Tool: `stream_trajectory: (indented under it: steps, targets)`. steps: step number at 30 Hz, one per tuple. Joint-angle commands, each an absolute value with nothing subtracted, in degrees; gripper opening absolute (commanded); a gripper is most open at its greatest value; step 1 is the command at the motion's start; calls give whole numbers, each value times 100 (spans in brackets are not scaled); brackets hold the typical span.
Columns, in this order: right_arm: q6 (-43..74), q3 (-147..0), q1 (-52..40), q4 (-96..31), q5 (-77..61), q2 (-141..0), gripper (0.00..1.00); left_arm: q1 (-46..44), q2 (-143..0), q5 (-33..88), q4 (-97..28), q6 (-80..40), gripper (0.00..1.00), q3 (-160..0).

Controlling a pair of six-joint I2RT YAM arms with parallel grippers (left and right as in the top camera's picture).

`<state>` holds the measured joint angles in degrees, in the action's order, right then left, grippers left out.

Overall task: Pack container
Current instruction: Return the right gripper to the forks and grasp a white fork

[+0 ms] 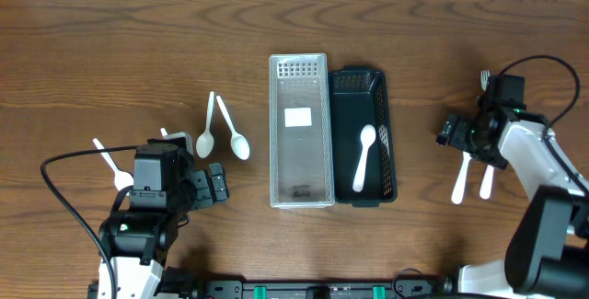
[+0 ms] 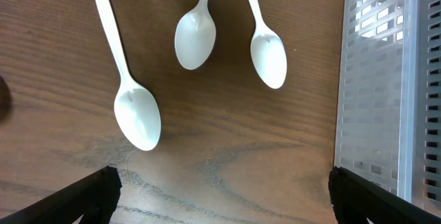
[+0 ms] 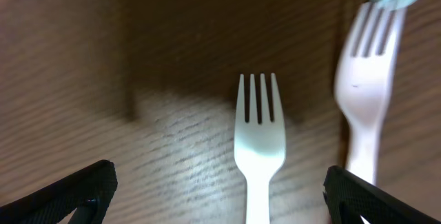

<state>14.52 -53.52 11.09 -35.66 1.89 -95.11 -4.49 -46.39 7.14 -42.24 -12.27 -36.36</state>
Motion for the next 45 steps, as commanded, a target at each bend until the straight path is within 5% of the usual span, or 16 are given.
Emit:
stream_trajectory:
  steps: [1,11,20,37,45]
  targets:
    - [1332,-5317,1162,-3485,143,-9832,99,-419,-4630,709,-4241,-1299,98,-3743]
    - [1256,-5317,1162,-3256,141,-10429,99,-419,-4630,711,-4244,-1299,98,-3743]
    - [1258,-5317,1162,-3404,143,-10512,50,-419,-4630,709,-4239,-1299,98,-3743]
    - [1258,-5317,1162,-3424,143,-10512,32,-419,-4630,709,-4239,-1299,98,-3743]
    - [1262,-5555,1138,-3754,-84,-10318,1,-419,-4630,709,-4239,-1299,98,-3743]
